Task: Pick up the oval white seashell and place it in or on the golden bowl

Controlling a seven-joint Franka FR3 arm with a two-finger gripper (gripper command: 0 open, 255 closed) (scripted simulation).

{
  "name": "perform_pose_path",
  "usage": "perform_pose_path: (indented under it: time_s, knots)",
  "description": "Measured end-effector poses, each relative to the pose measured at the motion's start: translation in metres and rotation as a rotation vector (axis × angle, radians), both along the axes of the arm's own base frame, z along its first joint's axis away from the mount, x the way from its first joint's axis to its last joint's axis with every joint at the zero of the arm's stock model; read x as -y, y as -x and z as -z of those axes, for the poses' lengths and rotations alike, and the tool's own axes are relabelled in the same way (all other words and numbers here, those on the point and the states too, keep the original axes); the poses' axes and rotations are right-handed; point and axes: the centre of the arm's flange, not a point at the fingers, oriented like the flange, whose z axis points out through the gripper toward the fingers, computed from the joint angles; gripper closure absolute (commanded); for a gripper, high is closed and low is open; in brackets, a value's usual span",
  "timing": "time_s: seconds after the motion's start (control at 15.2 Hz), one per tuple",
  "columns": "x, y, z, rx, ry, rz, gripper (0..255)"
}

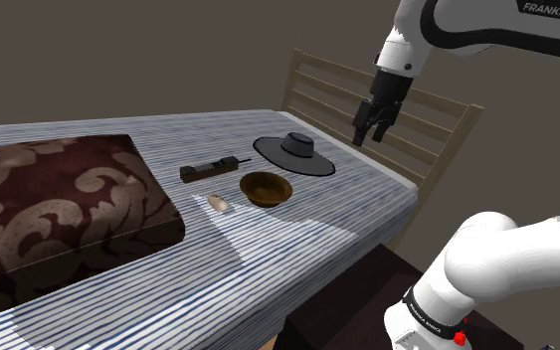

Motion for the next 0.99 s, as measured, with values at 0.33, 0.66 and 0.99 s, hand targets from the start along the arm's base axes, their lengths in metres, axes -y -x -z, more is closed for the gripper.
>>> perform_pose_path:
  time_s: [0.33,0.66,0.99]
  knots:
    - [-0.02,-0.026,0.022,0.003,-0.002,-0.009,0]
    - [-0.058,-0.066,0.06,0.009,-0.006,-0.024,0]
    - [-0.091,-0.106,0.097,0.016,-0.01,-0.039,0]
